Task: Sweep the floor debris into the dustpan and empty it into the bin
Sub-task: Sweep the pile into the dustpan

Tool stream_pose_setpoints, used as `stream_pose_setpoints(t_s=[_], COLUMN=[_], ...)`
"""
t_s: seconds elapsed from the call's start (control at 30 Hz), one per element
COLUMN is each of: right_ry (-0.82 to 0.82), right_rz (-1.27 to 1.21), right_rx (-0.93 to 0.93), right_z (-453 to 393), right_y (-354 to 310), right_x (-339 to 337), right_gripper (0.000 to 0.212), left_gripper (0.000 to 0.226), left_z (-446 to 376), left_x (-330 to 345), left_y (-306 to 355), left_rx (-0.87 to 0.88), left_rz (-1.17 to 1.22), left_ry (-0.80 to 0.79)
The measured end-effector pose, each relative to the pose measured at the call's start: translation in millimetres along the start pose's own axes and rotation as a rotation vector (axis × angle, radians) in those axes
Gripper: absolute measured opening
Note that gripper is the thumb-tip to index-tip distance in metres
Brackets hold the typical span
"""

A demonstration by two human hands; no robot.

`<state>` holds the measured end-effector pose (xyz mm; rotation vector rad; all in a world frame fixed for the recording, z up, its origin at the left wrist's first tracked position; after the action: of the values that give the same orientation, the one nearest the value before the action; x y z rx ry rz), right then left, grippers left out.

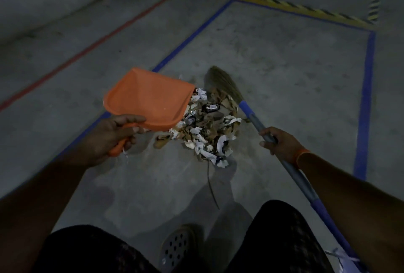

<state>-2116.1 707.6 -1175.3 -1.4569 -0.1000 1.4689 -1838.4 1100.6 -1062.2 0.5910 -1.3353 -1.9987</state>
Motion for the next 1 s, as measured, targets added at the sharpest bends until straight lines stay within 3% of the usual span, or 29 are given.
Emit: stream_pose_setpoints(t_s=[0.1,0.43,0.7,0.87,1.0], right_ry=[0.011,-0.13,-0.256,-0.124,-0.1], right_rz=[-0.062,-0.145,-0.241,-0.056,0.169], right_rx=[-0.014,0.047,0.288,0.278,0.209], right_z=[9,8,1,-11,-25], right_y=[-3,6,24,25,20], right_x=[-3,-8,22,25,26], right_gripper=[0.021,0.038,0.054,0.022,0.025], left_gripper=[0.031,0.03,0.028,0.027,0.028], left_z=[14,29,29,33,35], left_x=[2,56,99,110,116], left_y=[5,-16,-68,-103,-117], left_rx=[-0.039,-0.122,-0.072,-0.091,-0.115], left_rz=[-0.009,-0.029,0.116,0.068,0.095], left_ry=[-0.013,-0.065,0.021,0.024,-0.011])
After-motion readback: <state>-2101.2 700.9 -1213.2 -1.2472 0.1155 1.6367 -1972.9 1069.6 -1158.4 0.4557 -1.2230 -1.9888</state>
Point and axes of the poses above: each hand's wrist, its own z-axis away from the middle knuckle, its own x-axis out of the palm, y = z × x, the point moved 5 cm from there along -z, towards the middle knuckle, and after that the axes turned 3 degrees about z, right-handed, at the moved point
